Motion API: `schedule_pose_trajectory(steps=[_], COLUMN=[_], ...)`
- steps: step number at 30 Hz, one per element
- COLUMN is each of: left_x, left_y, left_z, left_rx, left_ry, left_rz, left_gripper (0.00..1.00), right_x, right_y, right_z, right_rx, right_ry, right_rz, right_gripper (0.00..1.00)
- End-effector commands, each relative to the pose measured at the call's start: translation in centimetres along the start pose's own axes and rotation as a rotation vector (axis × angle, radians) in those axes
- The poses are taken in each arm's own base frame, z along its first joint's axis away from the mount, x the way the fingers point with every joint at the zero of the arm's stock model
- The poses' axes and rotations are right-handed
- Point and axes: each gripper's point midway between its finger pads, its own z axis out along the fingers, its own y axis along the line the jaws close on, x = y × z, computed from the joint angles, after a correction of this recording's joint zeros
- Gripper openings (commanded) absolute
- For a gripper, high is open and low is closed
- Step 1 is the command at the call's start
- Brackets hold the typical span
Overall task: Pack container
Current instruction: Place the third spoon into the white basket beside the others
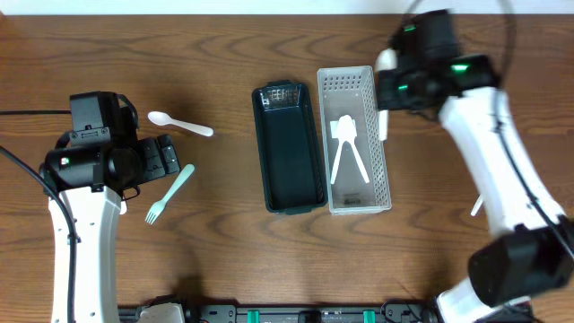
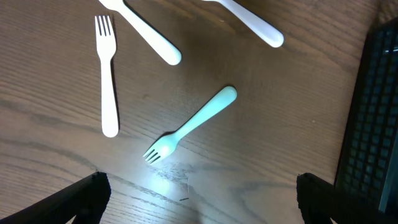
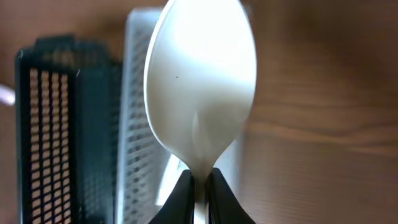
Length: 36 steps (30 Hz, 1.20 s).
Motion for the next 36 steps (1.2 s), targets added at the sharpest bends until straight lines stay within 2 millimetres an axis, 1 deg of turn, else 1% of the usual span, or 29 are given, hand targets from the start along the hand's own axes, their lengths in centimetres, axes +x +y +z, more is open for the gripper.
schedule_pose_trajectory(steps=[1, 3, 6, 8, 10, 11, 12, 13, 15, 18, 20, 22, 23, 24, 25, 26, 27, 28, 29, 31, 32, 34, 36], left_x=[-0.3, -0.3, -0.2, -0.2, -0.2, -0.2, -0.2, -0.2, -0.2, -0.2, -0.2, -0.1, 0.0, 0.1, 0.1, 0.2, 0.2, 0.2, 0.2, 0.2, 0.2, 0.2, 0.1], left_y=[0.0, 0.0, 0.0, 0.0, 0.0, 0.0, 0.0, 0.0, 0.0, 0.0, 0.0, 0.0, 0.0, 0.1, 0.1, 0.1, 0.1, 0.1, 0.1, 0.1, 0.1, 0.1, 0.1], left_z=[-0.1, -0.1, -0.1, -0.1, -0.1, -0.1, -0.1, -0.1, -0.1, -0.1, -0.1, -0.1, -0.1, -0.1, -0.1, -0.1, -0.1, -0.1, -0.1, -0.1, -0.1, -0.1, -0.1], left_rx=[0.005, 0.005, 0.004, 0.004, 0.004, 0.004, 0.004, 0.004, 0.004, 0.004, 0.004, 0.004, 0.003, 0.002, 0.002, 0.002, 0.002, 0.001, 0.001, 0.002, 0.002, 0.002, 0.002], left_ry=[-0.001, -0.001, 0.002, 0.003, 0.003, 0.003, 0.003, 0.003, 0.003, 0.003, 0.003, 0.006, 0.009, 0.013, 0.014, 0.017, 0.018, 0.018, 0.018, 0.018, 0.017, 0.017, 0.016], left_rz=[-0.010, -0.010, -0.010, -0.010, -0.010, -0.010, -0.010, -0.010, -0.010, -0.010, -0.010, -0.010, -0.010, -0.010, -0.010, -0.010, -0.010, -0.010, -0.010, -0.010, -0.010, -0.010, -0.010], left_gripper=[0.98, 0.98, 0.98, 0.98, 0.98, 0.98, 0.98, 0.98, 0.98, 0.98, 0.98, 0.98, 0.98, 0.98, 0.98, 0.98, 0.98, 0.98, 0.98, 0.98, 0.98, 0.98, 0.98], right_x=[2.7, 3.9, 5.6, 6.5, 7.0, 7.1, 6.9, 6.6, 5.5, 2.8, 0.7, -1.8, -3.2, -4.6, -5.3, -5.8, -6.0, -5.8, -5.5, -3.9, -2.9, -0.7, 1.4], right_y=[2.4, 3.3, 3.5, 3.2, 3.1, 3.0, 3.1, 3.1, 3.2, 2.9, 1.8, 0.1, -1.2, -3.1, -4.3, -5.6, -6.9, -8.7, -10.1, -13.9, -15.8, -19.0, -21.7], right_z=[4.5, 6.7, 9.6, 11.0, 11.8, 11.9, 11.9, 11.8, 11.0, 8.3, 5.7, 2.4, 0.2, -2.6, -4.3, -6.1, -7.5, -9.3, -10.2, -12.3, -13.0, -13.7, -13.6], right_rx=[0.004, 0.007, 0.024, 0.033, 0.040, 0.039, 0.036, 0.033, 0.026, 0.027, 0.070, 0.124, 0.158, 0.202, 0.218, 0.226, 0.234, 0.254, 0.269, 0.321, 0.346, 0.390, 0.424], right_ry=[0.122, 0.177, 0.254, 0.292, 0.314, 0.315, 0.309, 0.300, 0.271, 0.208, 0.150, 0.072, 0.019, -0.050, -0.087, -0.122, -0.146, -0.168, -0.174, -0.162, -0.142, -0.092, -0.038], right_rz=[-0.009, -0.026, -0.028, -0.028, -0.033, -0.041, -0.051, -0.058, -0.056, -0.061, -0.046, -0.021, 0.008, 0.072, 0.114, 0.151, 0.184, 0.228, 0.264, 0.378, 0.430, 0.519, 0.588], right_gripper=[0.05, 0.05, 0.06, 0.07, 0.12, 0.17, 0.32, 0.41, 0.45, 0.45, 0.45, 0.43, 0.44, 0.74, 0.99, 0.99, 0.99, 0.99, 0.99, 0.99, 0.99, 0.99, 0.99])
